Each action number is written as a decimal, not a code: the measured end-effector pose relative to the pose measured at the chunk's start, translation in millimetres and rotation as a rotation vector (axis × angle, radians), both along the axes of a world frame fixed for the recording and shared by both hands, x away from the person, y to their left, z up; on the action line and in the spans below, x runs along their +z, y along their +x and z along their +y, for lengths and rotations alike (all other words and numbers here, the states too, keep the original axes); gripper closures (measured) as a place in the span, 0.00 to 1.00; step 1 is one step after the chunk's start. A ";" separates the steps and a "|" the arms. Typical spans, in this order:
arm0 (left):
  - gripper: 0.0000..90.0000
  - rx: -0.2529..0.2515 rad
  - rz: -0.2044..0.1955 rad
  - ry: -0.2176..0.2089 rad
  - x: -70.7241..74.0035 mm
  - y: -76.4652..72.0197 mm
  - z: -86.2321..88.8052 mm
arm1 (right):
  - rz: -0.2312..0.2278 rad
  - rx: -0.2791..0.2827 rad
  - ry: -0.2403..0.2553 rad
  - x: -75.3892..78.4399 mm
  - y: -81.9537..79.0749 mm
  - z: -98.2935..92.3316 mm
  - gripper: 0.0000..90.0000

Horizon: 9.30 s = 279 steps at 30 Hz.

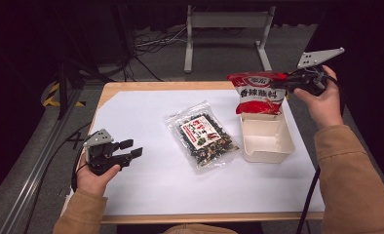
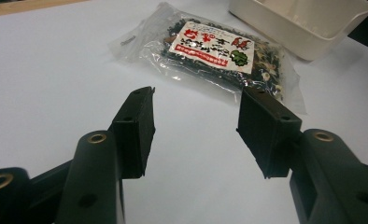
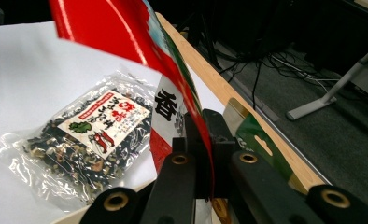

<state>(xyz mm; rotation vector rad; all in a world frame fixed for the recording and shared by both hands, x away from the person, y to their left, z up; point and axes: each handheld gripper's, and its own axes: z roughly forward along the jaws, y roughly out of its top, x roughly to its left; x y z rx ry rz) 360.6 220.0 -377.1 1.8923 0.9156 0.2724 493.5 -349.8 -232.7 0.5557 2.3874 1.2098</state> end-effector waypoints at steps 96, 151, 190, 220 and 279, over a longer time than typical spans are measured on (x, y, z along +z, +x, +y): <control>0.38 -0.037 0.022 0.040 3.6 15.6 -22.7 | 0.034 -0.343 0.047 -72.6 -69.0 -30.1 0.35; 0.27 0.076 0.113 0.078 5.6 113.8 -69.6 | 0.028 -0.205 0.114 -112.0 -151.7 44.6 0.37; 0.24 0.146 0.249 0.064 -44.9 176.6 -112.7 | 0.022 -0.145 0.118 -117.0 -159.1 54.0 0.35; 0.36 0.143 0.275 0.194 -60.7 178.0 -133.6 | 0.044 -0.127 0.122 -123.3 -156.7 58.5 0.34; 0.99 0.123 0.132 0.060 0.6 141.9 -122.2 | 0.059 -0.094 0.187 -124.4 -158.0 61.4 0.46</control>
